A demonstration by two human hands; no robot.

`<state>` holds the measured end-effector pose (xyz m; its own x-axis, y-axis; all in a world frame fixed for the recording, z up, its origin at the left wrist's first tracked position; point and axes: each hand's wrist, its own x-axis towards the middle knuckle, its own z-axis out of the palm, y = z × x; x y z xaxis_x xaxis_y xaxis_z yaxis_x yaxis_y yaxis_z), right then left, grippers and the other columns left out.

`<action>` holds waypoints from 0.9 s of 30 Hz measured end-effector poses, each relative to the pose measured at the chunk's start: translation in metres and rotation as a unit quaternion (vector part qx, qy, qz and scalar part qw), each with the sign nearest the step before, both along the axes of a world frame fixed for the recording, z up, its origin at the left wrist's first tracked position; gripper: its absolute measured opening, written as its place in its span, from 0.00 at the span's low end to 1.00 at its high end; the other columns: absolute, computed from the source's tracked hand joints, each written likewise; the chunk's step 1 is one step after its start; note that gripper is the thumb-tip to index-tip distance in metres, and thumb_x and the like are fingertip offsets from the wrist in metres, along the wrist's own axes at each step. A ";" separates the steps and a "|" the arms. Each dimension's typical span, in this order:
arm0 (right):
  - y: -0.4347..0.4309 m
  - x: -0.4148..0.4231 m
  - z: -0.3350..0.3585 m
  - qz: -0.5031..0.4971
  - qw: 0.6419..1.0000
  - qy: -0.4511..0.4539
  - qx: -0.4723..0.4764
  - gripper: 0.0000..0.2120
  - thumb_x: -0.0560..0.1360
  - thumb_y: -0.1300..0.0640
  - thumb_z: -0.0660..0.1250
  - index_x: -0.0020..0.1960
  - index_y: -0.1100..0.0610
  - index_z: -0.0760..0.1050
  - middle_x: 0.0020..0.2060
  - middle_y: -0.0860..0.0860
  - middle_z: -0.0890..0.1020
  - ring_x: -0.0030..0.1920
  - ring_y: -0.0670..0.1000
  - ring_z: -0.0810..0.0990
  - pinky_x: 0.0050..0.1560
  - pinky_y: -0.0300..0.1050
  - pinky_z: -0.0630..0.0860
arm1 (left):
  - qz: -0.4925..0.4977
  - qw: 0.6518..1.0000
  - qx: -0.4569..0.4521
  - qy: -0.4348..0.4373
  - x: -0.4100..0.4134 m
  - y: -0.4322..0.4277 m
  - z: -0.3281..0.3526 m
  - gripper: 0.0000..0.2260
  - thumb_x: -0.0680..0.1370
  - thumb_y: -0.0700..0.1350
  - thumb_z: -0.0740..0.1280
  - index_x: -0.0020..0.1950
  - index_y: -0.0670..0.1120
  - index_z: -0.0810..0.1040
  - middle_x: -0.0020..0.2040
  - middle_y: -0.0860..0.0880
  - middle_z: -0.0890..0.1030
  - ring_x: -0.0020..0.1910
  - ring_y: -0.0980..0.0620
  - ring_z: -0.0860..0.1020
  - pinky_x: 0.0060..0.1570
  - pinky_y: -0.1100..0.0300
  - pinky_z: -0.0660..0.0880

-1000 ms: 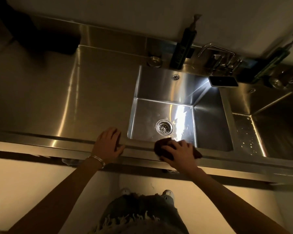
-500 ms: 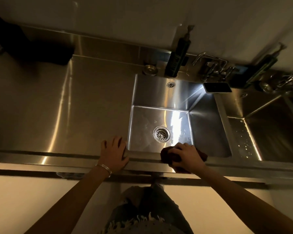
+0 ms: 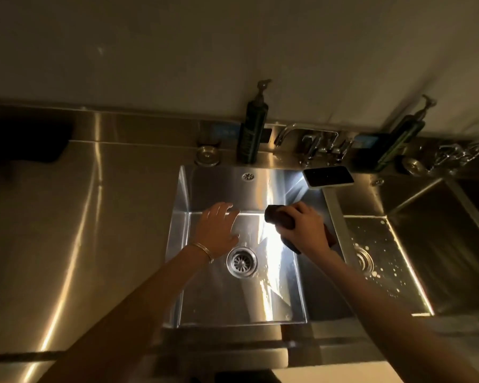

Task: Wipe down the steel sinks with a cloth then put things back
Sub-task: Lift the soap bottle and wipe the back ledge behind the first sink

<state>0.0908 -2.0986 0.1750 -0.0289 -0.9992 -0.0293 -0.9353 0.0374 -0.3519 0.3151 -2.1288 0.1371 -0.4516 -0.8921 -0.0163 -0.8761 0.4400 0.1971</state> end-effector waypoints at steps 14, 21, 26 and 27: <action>-0.092 -0.003 -0.025 0.077 0.997 -0.017 0.013 0.19 0.71 0.49 0.70 0.60 0.50 0.77 0.57 0.52 0.77 0.56 0.58 0.74 0.57 0.53 0.70 | 0.097 0.995 -0.034 0.012 0.021 -0.140 -0.013 0.20 0.77 0.42 0.64 0.69 0.45 0.70 0.69 0.44 0.71 0.67 0.44 0.68 0.66 0.50 0.63; -0.112 0.018 -0.040 0.073 0.997 -0.004 0.030 0.20 0.72 0.47 0.69 0.62 0.49 0.75 0.59 0.51 0.75 0.58 0.56 0.73 0.58 0.51 0.68 | 0.103 0.992 -0.016 0.078 0.031 -0.210 -0.019 0.16 0.75 0.35 0.65 0.64 0.41 0.76 0.65 0.38 0.74 0.60 0.37 0.73 0.62 0.50 0.67; -0.124 0.036 -0.047 0.054 0.998 0.014 0.036 0.20 0.72 0.47 0.69 0.62 0.49 0.75 0.60 0.51 0.75 0.59 0.56 0.72 0.58 0.52 0.67 | 0.078 0.992 0.005 0.096 0.036 -0.247 -0.045 0.15 0.74 0.34 0.66 0.60 0.39 0.77 0.61 0.38 0.76 0.58 0.36 0.73 0.60 0.46 0.70; -0.128 0.041 -0.048 0.052 0.998 0.016 0.034 0.20 0.72 0.47 0.69 0.62 0.49 0.75 0.60 0.51 0.75 0.59 0.57 0.72 0.58 0.52 0.67 | 0.067 0.992 0.006 0.104 0.038 -0.251 -0.049 0.14 0.73 0.34 0.67 0.59 0.39 0.78 0.60 0.37 0.77 0.57 0.36 0.74 0.59 0.45 0.71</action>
<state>0.1322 -2.2263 0.1267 0.0733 -0.9924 -0.0988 -0.9463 -0.0379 -0.3209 0.3531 -2.3796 0.0883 -0.3240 -0.9445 0.0539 -0.8667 0.3192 0.3834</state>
